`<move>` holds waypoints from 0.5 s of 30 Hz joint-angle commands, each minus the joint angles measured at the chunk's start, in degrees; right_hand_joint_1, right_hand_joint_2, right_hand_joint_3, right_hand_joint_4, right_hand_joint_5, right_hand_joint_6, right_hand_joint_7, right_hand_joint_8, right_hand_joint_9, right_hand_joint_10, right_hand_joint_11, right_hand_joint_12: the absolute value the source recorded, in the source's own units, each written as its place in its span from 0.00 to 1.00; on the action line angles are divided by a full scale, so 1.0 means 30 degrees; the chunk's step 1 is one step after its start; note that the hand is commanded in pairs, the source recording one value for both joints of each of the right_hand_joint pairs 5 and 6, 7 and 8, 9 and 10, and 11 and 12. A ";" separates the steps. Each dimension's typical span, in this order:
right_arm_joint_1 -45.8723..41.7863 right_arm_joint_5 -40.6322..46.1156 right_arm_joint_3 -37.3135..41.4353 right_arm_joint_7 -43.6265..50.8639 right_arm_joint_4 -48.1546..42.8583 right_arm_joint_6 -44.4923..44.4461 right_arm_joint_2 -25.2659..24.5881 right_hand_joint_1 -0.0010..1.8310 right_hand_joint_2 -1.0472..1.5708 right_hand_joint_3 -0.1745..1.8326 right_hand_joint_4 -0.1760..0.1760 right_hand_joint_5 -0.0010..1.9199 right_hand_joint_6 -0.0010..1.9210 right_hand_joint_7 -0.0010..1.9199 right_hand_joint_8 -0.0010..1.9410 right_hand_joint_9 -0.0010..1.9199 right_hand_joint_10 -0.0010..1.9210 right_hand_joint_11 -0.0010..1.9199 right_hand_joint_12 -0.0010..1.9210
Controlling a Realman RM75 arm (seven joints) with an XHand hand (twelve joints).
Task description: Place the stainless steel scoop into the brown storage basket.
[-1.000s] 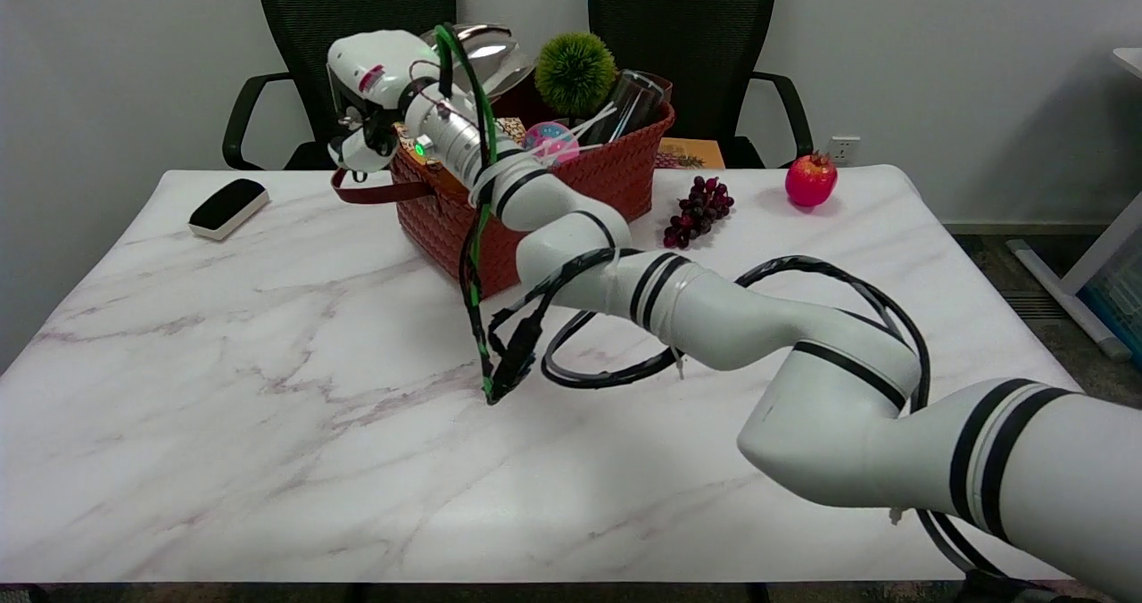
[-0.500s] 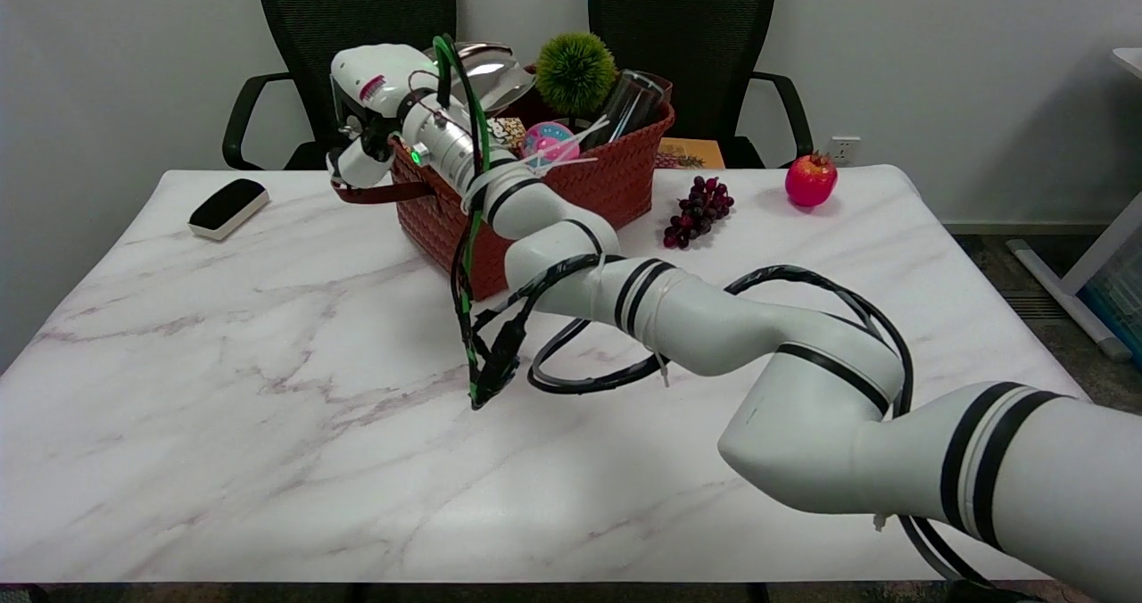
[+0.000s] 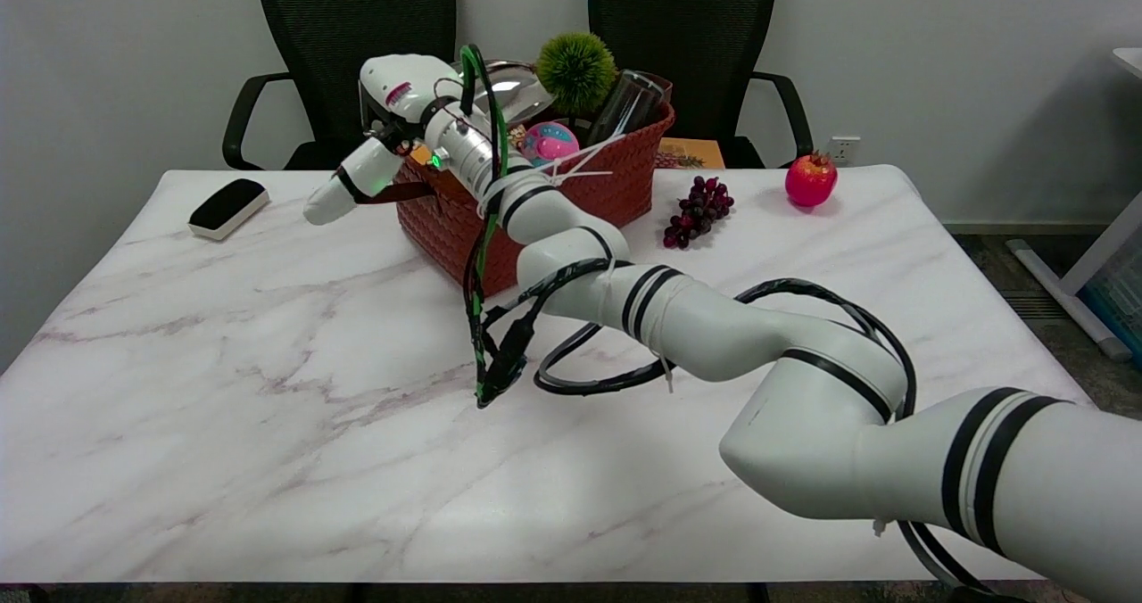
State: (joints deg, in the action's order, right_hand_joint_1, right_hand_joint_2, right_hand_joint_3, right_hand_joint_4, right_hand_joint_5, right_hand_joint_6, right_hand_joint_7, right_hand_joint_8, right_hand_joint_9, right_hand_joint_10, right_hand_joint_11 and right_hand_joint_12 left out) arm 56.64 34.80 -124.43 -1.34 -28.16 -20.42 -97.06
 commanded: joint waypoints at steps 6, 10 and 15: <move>-0.0289 -0.0059 0.0545 -0.0098 0.0213 -0.0244 0.0218 0.19 0.47 0.00 0.50 1.00 1.00 1.00 0.99 0.98 0.98 1.00 1.00; -0.0395 -0.0059 0.0493 -0.0098 0.0031 -0.0244 0.0274 0.17 0.49 0.00 0.50 0.97 0.96 1.00 0.99 0.97 0.97 1.00 1.00; -0.0474 -0.0059 0.0389 -0.0098 -0.0126 -0.0244 0.0327 0.16 0.51 0.00 0.50 0.85 0.85 1.00 0.99 0.90 0.89 1.00 1.00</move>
State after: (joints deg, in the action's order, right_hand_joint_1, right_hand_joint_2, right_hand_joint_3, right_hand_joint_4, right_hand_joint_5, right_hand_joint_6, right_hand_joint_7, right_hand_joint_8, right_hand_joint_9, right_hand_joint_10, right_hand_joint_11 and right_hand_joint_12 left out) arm 55.94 34.65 -123.27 -1.54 -27.84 -20.90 -96.54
